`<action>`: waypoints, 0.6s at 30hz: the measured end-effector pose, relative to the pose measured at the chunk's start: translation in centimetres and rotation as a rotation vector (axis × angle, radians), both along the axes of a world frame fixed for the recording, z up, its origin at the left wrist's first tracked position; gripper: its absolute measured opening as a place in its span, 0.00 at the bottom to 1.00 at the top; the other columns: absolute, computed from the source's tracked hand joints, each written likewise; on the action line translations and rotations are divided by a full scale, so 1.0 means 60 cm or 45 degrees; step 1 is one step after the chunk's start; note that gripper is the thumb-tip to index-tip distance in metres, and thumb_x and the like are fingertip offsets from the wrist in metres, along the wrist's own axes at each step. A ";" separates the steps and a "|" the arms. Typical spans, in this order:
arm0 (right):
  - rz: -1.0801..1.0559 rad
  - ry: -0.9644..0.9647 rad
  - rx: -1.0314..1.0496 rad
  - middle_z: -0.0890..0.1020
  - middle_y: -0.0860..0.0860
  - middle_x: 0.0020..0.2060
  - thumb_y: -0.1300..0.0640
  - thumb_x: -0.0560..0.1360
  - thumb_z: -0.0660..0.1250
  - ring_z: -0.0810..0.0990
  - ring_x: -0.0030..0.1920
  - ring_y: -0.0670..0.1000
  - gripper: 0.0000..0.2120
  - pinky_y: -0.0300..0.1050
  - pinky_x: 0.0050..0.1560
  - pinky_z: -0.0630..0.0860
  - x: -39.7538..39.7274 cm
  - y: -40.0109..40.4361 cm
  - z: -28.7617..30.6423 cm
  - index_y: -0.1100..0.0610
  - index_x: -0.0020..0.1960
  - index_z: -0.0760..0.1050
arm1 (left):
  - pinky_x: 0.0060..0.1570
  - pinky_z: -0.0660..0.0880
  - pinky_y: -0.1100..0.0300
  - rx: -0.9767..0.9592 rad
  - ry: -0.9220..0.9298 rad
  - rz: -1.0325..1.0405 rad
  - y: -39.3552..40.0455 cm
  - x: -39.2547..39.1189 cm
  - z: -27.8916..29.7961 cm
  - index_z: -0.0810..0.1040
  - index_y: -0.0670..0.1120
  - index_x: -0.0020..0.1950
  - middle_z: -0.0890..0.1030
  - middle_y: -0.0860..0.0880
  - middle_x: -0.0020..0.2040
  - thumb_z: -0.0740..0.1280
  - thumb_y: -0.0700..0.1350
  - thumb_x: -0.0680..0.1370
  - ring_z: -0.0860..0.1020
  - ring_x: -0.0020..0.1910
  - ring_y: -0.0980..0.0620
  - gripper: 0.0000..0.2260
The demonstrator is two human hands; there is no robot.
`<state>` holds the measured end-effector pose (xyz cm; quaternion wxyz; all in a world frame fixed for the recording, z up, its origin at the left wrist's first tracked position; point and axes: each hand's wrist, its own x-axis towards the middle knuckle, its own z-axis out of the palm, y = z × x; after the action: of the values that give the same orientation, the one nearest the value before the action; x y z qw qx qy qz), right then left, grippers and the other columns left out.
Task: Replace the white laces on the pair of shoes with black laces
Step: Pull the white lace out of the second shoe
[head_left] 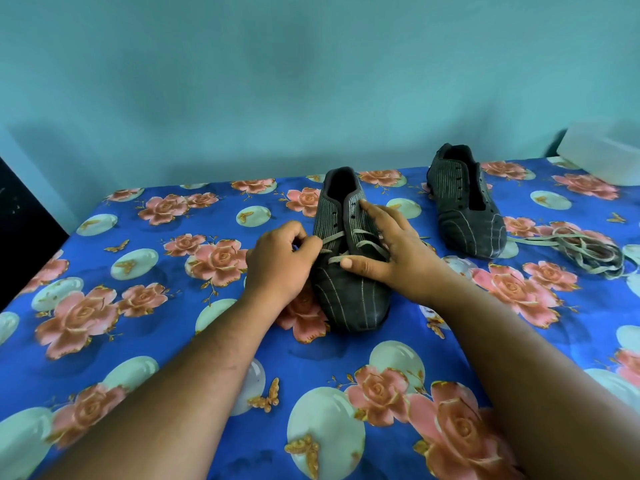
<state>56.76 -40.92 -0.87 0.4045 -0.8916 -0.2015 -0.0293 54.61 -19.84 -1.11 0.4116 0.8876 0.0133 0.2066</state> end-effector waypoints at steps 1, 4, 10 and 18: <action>-0.003 0.000 0.001 0.62 0.42 0.75 0.15 0.59 0.63 0.62 0.77 0.48 0.55 0.62 0.75 0.63 0.000 0.000 0.000 0.36 0.79 0.53 | 0.44 0.76 0.44 -0.025 0.037 0.009 0.001 0.000 0.000 0.72 0.48 0.34 0.76 0.50 0.31 0.63 0.57 0.70 0.76 0.37 0.45 0.13; -0.012 0.004 0.007 0.62 0.42 0.75 0.15 0.58 0.63 0.63 0.77 0.48 0.56 0.61 0.75 0.63 -0.003 0.000 0.002 0.38 0.79 0.54 | 0.46 0.75 0.53 -0.128 -0.070 -0.115 0.001 -0.005 -0.001 0.78 0.51 0.43 0.80 0.55 0.40 0.66 0.55 0.75 0.78 0.43 0.56 0.08; -0.011 -0.002 0.023 0.63 0.42 0.74 0.15 0.58 0.63 0.64 0.76 0.49 0.56 0.61 0.75 0.64 -0.002 0.001 0.002 0.38 0.79 0.54 | 0.49 0.77 0.48 -0.014 -0.326 -0.328 -0.005 -0.005 -0.001 0.83 0.46 0.47 0.82 0.55 0.43 0.67 0.55 0.79 0.79 0.46 0.52 0.12; -0.044 0.001 -0.005 0.64 0.39 0.73 0.13 0.56 0.60 0.67 0.74 0.48 0.56 0.63 0.74 0.63 -0.013 0.004 0.012 0.36 0.78 0.55 | 0.41 0.75 0.46 0.059 0.108 0.124 0.016 0.004 -0.004 0.76 0.45 0.36 0.78 0.48 0.32 0.62 0.58 0.70 0.78 0.38 0.42 0.17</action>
<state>55.99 -40.70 -0.13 0.4022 -0.8958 -0.1859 -0.0356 54.85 -18.90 -1.36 0.3793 0.9032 0.0690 0.1888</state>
